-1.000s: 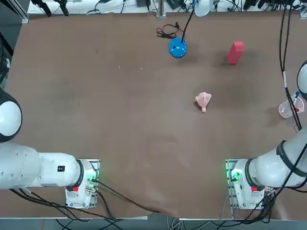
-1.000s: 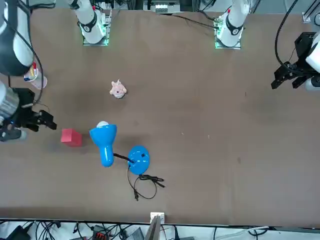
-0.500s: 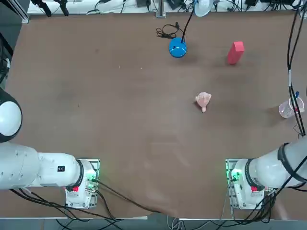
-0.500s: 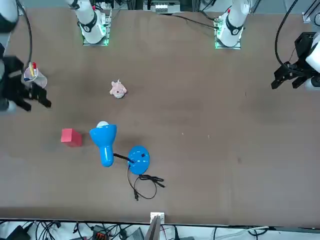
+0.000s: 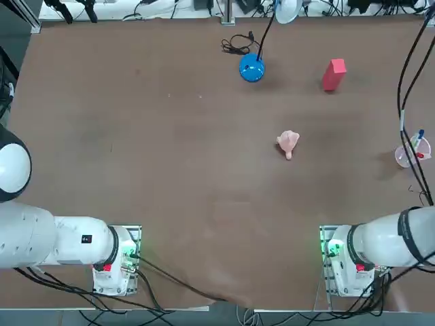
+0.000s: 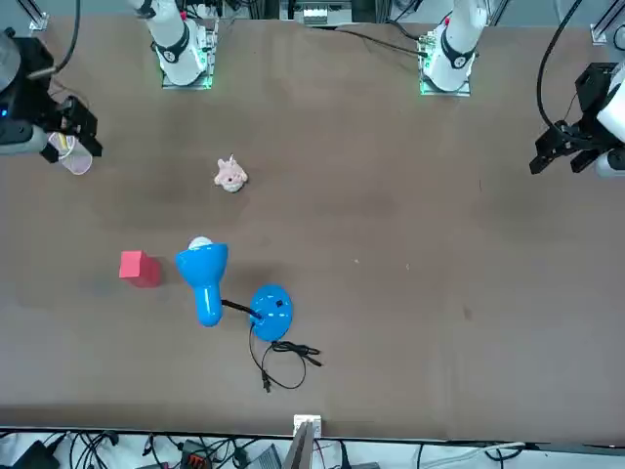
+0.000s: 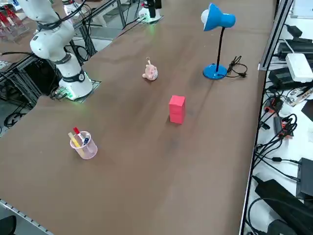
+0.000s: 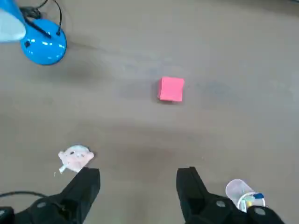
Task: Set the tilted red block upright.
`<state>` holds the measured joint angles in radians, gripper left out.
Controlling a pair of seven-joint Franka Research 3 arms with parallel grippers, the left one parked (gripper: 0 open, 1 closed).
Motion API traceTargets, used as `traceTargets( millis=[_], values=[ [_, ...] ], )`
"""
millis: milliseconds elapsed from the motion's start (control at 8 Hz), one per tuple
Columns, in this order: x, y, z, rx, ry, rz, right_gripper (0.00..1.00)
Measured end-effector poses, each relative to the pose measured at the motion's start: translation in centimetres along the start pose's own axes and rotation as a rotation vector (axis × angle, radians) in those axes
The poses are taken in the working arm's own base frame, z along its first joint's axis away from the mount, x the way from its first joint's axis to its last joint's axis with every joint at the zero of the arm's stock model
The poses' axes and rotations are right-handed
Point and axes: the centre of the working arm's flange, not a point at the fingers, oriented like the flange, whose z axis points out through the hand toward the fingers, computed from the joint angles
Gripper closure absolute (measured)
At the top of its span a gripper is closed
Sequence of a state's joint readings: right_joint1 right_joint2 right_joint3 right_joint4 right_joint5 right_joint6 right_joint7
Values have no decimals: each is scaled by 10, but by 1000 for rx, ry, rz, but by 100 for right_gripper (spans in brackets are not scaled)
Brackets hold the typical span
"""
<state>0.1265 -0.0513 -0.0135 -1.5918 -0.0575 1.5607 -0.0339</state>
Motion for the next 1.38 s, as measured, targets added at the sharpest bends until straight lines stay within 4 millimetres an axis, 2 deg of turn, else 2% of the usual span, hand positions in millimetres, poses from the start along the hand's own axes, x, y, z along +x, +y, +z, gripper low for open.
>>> traceTargets(
  millis=[250, 500, 875, 1375],
  values=[
    [-12, 2, 3, 1, -14, 4, 0],
    [-14, 5, 3, 24, -18, 24, 0],
    [-17, 29, 6, 91, -29, 98, 0],
    [-20, 18, 5, 61, -50, 145, 0]
  ],
)
